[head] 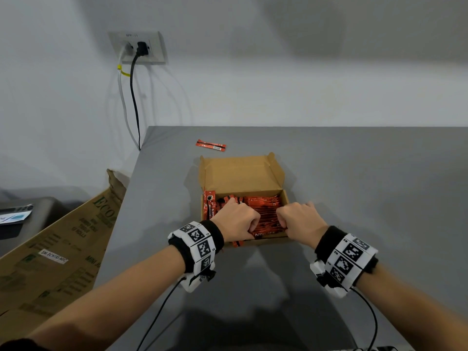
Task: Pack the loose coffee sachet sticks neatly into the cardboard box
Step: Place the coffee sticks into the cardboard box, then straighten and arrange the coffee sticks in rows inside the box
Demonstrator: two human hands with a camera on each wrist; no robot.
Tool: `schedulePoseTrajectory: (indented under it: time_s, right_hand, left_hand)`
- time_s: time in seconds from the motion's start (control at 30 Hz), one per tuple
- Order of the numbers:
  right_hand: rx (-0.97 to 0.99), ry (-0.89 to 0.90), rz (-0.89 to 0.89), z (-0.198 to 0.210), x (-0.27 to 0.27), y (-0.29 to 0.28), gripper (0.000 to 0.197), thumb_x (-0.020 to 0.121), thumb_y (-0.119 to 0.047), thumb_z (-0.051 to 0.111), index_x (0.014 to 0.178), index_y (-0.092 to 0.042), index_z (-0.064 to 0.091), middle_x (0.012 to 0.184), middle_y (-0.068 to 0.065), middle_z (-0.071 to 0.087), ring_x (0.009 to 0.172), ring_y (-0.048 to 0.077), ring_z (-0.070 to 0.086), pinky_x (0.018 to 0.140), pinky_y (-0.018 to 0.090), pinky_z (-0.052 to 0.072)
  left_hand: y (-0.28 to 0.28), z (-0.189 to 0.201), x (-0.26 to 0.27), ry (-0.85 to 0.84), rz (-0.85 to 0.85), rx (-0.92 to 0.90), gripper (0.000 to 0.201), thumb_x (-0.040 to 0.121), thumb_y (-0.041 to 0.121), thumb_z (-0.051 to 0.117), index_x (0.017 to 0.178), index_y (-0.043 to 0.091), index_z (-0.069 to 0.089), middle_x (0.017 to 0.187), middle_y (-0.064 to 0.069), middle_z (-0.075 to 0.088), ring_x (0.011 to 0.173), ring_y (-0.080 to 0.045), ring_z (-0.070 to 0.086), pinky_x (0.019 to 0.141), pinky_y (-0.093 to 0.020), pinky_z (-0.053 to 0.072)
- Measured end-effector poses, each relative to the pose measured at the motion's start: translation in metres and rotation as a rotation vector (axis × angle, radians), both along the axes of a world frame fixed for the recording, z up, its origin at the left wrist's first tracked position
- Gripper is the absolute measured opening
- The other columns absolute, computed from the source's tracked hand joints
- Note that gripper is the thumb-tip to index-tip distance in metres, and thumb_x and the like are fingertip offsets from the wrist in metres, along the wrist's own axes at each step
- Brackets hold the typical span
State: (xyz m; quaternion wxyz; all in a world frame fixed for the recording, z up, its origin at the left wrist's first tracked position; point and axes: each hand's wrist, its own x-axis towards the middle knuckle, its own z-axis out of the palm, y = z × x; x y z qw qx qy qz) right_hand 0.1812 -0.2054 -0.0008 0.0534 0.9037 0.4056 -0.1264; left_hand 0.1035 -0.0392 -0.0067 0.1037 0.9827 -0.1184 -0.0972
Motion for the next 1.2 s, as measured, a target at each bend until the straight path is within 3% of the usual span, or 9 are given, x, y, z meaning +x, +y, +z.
schedulePoseTrajectory:
  time_s: [0.1, 0.23, 0.4, 0.53, 0.67, 0.83, 0.9, 1.07, 1.2]
  right_hand:
    - [0.007, 0.035, 0.014, 0.007, -0.002, -0.001, 0.025, 0.075, 0.001, 0.048, 0.076, -0.024, 0.046, 0.092, -0.005, 0.058, 0.09, 0.021, 0.057, 0.075, 0.031, 0.025]
    - [0.096, 0.101, -0.025, 0.029, 0.007, 0.004, 0.022, 0.075, -0.003, 0.053, 0.075, -0.024, 0.049, 0.08, -0.008, 0.053, 0.081, 0.017, 0.053, 0.077, 0.031, 0.037]
    - [0.315, 0.102, -0.102, 0.064, 0.058, 0.062, 0.01, 0.079, -0.009, 0.057, 0.078, -0.019, 0.056, 0.085, 0.004, 0.063, 0.084, 0.024, 0.06, 0.074, 0.031, 0.047]
    - [0.26, 0.066, -0.068, 0.064, 0.097, 0.122, 0.013, 0.084, -0.008, 0.049, 0.081, -0.007, 0.061, 0.09, 0.016, 0.066, 0.086, 0.033, 0.061, 0.07, 0.033, 0.046]
    - [0.109, 0.094, -0.09, 0.047, 0.129, 0.16, 0.018, 0.087, -0.012, 0.055, 0.095, 0.001, 0.064, 0.099, 0.018, 0.066, 0.092, 0.031, 0.061, 0.073, 0.033, 0.048]
    - [0.014, 0.085, -0.09, 0.028, 0.15, 0.202, 0.033, 0.088, -0.021, 0.061, 0.113, 0.0, 0.061, 0.116, 0.017, 0.062, 0.107, 0.031, 0.059, 0.09, 0.037, 0.049]
    - [-0.026, 0.096, -0.06, 0.021, 0.155, 0.221, 0.037, 0.09, -0.023, 0.058, 0.12, -0.001, 0.058, 0.121, 0.017, 0.06, 0.11, 0.031, 0.057, 0.093, 0.038, 0.048]
    - [-0.001, 0.126, 0.037, 0.009, 0.151, 0.258, 0.04, 0.093, -0.018, 0.051, 0.131, -0.002, 0.048, 0.13, 0.018, 0.053, 0.119, 0.032, 0.051, 0.098, 0.035, 0.043]
    - [-0.075, 0.09, 0.09, 0.0, 0.144, 0.273, 0.034, 0.092, -0.021, 0.056, 0.12, -0.003, 0.058, 0.12, 0.016, 0.06, 0.111, 0.03, 0.056, 0.089, 0.032, 0.043]
  left_hand:
    - [0.004, 0.007, -0.001, 0.001, 0.016, -0.067, 0.021, 0.081, 0.034, 0.065, 0.071, 0.023, 0.05, 0.067, 0.014, 0.049, 0.07, -0.008, 0.051, 0.076, -0.028, 0.033]
    - [0.025, 0.026, -0.003, -0.077, 0.164, -0.203, 0.015, 0.083, 0.029, 0.063, 0.074, 0.02, 0.057, 0.07, 0.011, 0.059, 0.069, -0.009, 0.058, 0.079, -0.028, 0.044]
    - [0.057, 0.033, -0.009, -0.298, 0.53, -0.145, 0.017, 0.091, 0.029, 0.051, 0.103, 0.018, 0.055, 0.104, 0.004, 0.054, 0.1, -0.014, 0.05, 0.096, -0.034, 0.039]
    - [0.073, 0.017, -0.027, -0.212, 0.677, -0.157, 0.034, 0.091, 0.037, 0.053, 0.118, 0.017, 0.047, 0.117, 0.0, 0.047, 0.108, -0.016, 0.046, 0.095, -0.033, 0.039]
    - [0.106, 0.016, -0.024, -0.165, 0.723, -0.221, 0.027, 0.092, 0.029, 0.053, 0.113, 0.013, 0.055, 0.114, -0.005, 0.055, 0.105, -0.021, 0.055, 0.093, -0.04, 0.045]
    - [0.145, 0.025, -0.005, -0.011, 0.673, -0.249, 0.016, 0.091, 0.021, 0.053, 0.101, 0.011, 0.061, 0.104, -0.006, 0.065, 0.1, -0.023, 0.059, 0.087, -0.033, 0.047]
    - [0.144, 0.018, -0.006, -0.033, 0.69, -0.259, 0.015, 0.091, 0.02, 0.053, 0.102, 0.013, 0.061, 0.104, -0.004, 0.065, 0.099, -0.022, 0.06, 0.086, -0.032, 0.047]
    - [0.118, 0.003, -0.017, -0.192, 0.652, -0.278, 0.029, 0.094, 0.041, 0.047, 0.116, 0.022, 0.051, 0.114, 0.006, 0.053, 0.099, -0.011, 0.055, 0.087, -0.028, 0.047]
    - [0.098, -0.006, -0.02, -0.148, 0.597, -0.236, 0.046, 0.091, 0.052, 0.044, 0.13, 0.027, 0.041, 0.125, 0.009, 0.043, 0.108, -0.006, 0.049, 0.094, -0.02, 0.044]
